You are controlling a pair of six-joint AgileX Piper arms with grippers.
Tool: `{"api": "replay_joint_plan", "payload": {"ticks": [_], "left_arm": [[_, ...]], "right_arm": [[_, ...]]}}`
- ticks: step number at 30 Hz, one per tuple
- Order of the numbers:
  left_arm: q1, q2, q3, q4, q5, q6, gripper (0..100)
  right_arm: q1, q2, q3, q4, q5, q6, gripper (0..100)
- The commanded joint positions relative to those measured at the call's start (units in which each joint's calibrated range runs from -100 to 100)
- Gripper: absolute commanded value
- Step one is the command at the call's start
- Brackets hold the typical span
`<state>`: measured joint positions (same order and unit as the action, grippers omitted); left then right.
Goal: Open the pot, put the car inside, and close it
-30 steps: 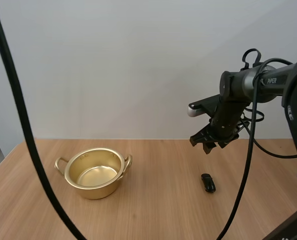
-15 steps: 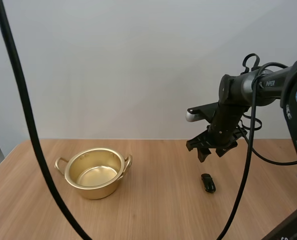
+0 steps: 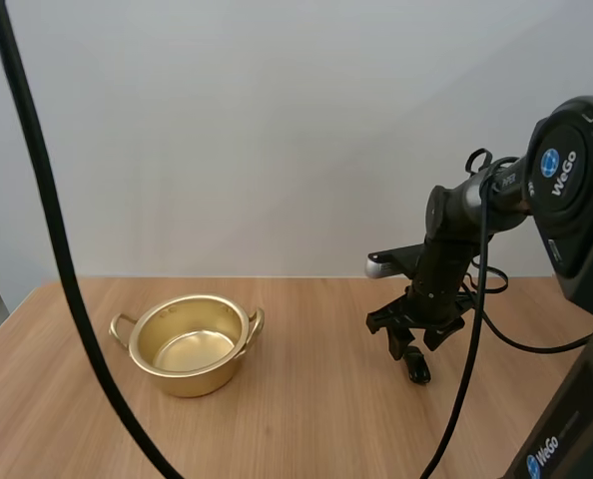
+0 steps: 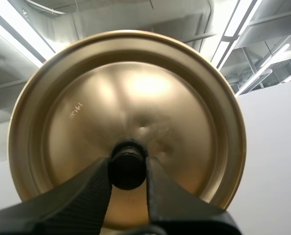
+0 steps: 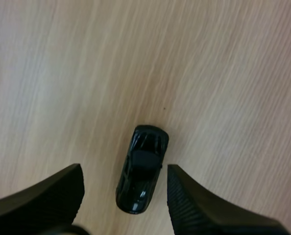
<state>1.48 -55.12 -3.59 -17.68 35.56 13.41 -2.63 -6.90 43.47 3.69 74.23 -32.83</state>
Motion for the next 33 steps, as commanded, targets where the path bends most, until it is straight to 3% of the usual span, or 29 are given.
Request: {"api": "replay_joint_plan", "payload": {"ticks": [1, 19, 22, 23, 25, 28, 33], "left_arm": [[0.04, 0.05, -0.03, -0.01, -0.05, 0.19, 0], [0.04, 0.40, -0.03, -0.01, -0.05, 0.86, 0], [0.04, 0.40, -0.03, -0.01, -0.05, 0.86, 0], [0.04, 0.40, -0.03, -0.01, -0.05, 0.86, 0], [0.04, 0.40, -0.03, -0.01, -0.05, 0.86, 0], [0.04, 0.40, -0.03, -0.01, -0.05, 0.86, 0], [0.04, 0.40, -0.03, 0.42, -0.05, 0.87, 0]], "right_arm": [[0.00, 0.70, 0.12, -0.99, -1.06, -0.01, 84], [0.00, 6.82, 0.57, -2.07, -6.43, -0.01, 81], [0.00, 7.89, 0.57, -2.23, -7.24, -0.01, 71], [0.00, 8.16, 0.57, -2.23, -7.54, -0.01, 63], [0.00, 8.30, 0.57, -2.23, -8.16, -0.01, 42], [0.00, 8.30, 0.57, -2.23, -8.87, -0.41, 0], [0.00, 8.30, 0.57, -2.23, -9.65, -1.96, 0]]}}
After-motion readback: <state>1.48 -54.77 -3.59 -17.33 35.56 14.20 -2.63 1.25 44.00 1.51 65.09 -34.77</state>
